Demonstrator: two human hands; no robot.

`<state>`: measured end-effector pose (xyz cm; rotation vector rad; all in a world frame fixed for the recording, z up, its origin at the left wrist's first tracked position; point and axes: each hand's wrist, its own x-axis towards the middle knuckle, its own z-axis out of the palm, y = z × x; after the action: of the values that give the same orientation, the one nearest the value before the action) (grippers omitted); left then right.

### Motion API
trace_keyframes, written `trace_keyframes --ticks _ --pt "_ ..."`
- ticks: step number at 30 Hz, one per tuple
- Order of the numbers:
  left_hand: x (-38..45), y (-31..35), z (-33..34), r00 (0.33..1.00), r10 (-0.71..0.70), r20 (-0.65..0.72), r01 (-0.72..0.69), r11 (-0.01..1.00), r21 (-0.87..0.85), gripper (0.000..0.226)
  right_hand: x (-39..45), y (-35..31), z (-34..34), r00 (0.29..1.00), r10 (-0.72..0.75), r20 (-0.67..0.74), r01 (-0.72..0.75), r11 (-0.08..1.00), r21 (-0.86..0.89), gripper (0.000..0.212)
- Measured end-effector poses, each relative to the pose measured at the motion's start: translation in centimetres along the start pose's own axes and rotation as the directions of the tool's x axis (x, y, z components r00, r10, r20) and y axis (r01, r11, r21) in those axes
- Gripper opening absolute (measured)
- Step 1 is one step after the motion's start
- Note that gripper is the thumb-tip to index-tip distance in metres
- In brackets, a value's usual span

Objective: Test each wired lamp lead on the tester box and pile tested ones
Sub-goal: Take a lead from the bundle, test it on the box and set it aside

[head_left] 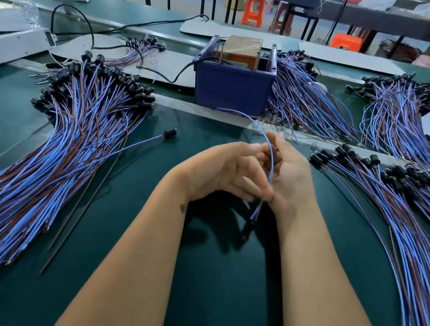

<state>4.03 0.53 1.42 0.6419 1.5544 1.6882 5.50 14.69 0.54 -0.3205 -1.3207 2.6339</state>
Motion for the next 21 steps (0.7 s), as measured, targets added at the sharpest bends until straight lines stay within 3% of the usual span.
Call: trace_keyframes --ticks 2,4,6,8,12,14,17,21 --pt "-0.6 0.1 -0.7 1.0 0.013 0.027 -0.009 0.99 -0.138 0.06 -0.1 -0.1 -0.2 0.999 -0.021 0.04 0.024 0.997 -0.07 0.019" --pt "-0.6 0.1 -1.3 0.982 0.014 -0.19 -0.051 0.98 -0.19 0.059 -0.1 -0.2 -0.2 0.996 -0.021 0.081 0.032 0.989 -0.142 0.02" --pt "-0.2 0.1 -1.6 0.883 -0.018 -0.47 -0.072 0.982 -0.173 0.053 -0.3 0.0 0.1 0.99 -0.025 0.136 0.067 0.945 -0.32 0.023" --pt "0.6 0.1 -1.4 0.789 -0.039 -0.613 -0.086 0.981 -0.173 0.041 -0.6 0.4 0.5 0.978 0.006 0.209 0.105 0.849 -0.517 0.026" --pt "1.3 0.0 -0.7 0.697 0.019 -0.717 -0.138 0.984 -0.108 0.03 -1.3 1.1 1.3 0.954 0.061 0.295 0.198 0.609 -0.768 0.019" --pt "1.3 -0.1 -0.7 0.671 0.063 -0.739 -0.163 0.985 -0.064 0.026 -1.6 1.2 1.4 0.946 0.045 0.32 0.243 0.556 -0.795 0.021" --pt "1.1 -0.3 -1.0 0.688 0.095 -0.719 -0.174 0.984 -0.037 0.029 -1.7 1.2 1.4 0.961 -0.084 0.263 0.254 0.646 -0.72 0.029" --pt "0.7 -0.4 -1.3 0.808 0.096 -0.581 -0.128 0.992 -0.015 0.034 -1.2 1.2 1.2 0.956 -0.265 0.13 0.277 0.659 -0.699 0.02"
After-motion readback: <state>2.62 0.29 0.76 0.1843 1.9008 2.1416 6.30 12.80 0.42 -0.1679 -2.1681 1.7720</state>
